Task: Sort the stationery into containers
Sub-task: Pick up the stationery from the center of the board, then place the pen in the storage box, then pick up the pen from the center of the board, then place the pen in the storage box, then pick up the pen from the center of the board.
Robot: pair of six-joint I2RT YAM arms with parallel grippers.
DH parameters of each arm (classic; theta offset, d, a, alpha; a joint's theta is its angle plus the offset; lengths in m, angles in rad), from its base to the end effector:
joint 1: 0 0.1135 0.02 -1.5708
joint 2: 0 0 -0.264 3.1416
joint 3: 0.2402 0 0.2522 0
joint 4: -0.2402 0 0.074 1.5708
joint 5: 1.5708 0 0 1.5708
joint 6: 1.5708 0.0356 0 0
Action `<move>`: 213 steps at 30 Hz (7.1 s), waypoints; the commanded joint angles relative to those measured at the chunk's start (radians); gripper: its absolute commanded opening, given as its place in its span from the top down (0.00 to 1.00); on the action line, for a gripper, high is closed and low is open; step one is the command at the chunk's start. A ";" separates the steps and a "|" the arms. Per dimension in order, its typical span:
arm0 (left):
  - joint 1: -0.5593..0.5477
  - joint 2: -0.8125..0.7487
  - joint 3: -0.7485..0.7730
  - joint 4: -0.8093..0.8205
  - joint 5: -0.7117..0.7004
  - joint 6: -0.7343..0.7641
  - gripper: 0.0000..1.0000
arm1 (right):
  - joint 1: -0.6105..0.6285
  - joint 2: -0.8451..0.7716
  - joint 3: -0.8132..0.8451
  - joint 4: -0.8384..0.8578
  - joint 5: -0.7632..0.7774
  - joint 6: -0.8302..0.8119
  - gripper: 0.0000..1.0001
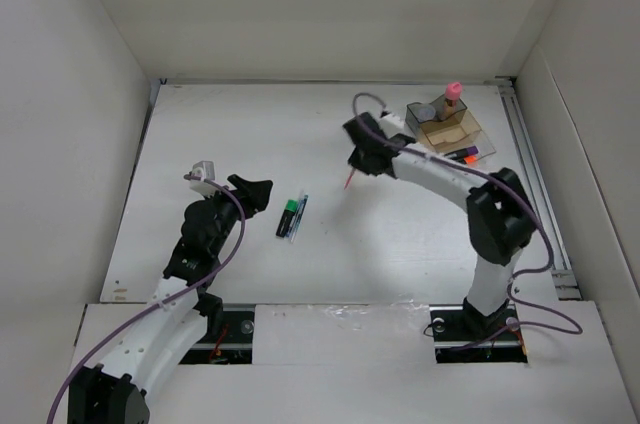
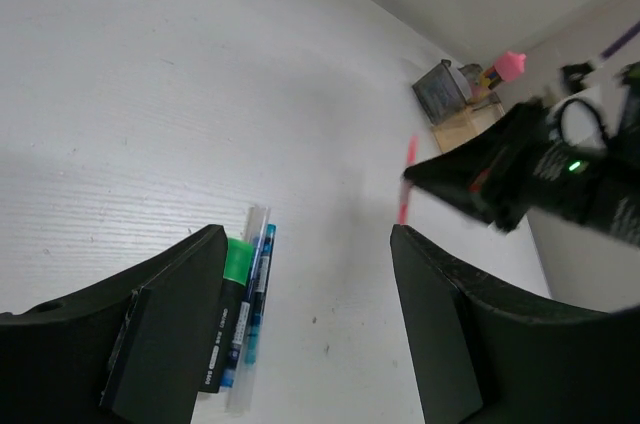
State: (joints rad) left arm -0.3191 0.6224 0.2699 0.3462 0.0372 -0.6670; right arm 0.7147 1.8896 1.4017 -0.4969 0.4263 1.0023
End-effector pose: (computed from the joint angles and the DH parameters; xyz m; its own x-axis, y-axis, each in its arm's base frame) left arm 0.1569 -0.0532 0.2385 -0.2205 -0.5782 -0.7855 0.2704 0.7376 -0.6188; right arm 0.3164 0.2550 0.2137 -0.6961 0.4119 -0.5881 0.3020 0.9111 0.2806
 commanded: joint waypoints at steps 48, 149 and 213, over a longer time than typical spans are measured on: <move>-0.003 0.031 0.015 0.048 0.024 0.006 0.36 | -0.802 -0.020 0.065 0.241 -0.262 0.148 0.55; -0.003 -0.012 0.008 0.030 -0.010 -0.005 0.36 | -0.802 0.005 0.043 0.294 -0.322 0.153 1.00; -0.003 -0.067 0.008 0.016 -0.020 -0.005 0.36 | 0.161 0.304 0.313 0.009 0.005 -0.016 0.58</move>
State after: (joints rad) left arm -0.3191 0.5663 0.2699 0.3286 0.0216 -0.6743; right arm 0.8661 2.1754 1.6768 -0.4530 0.3939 0.9863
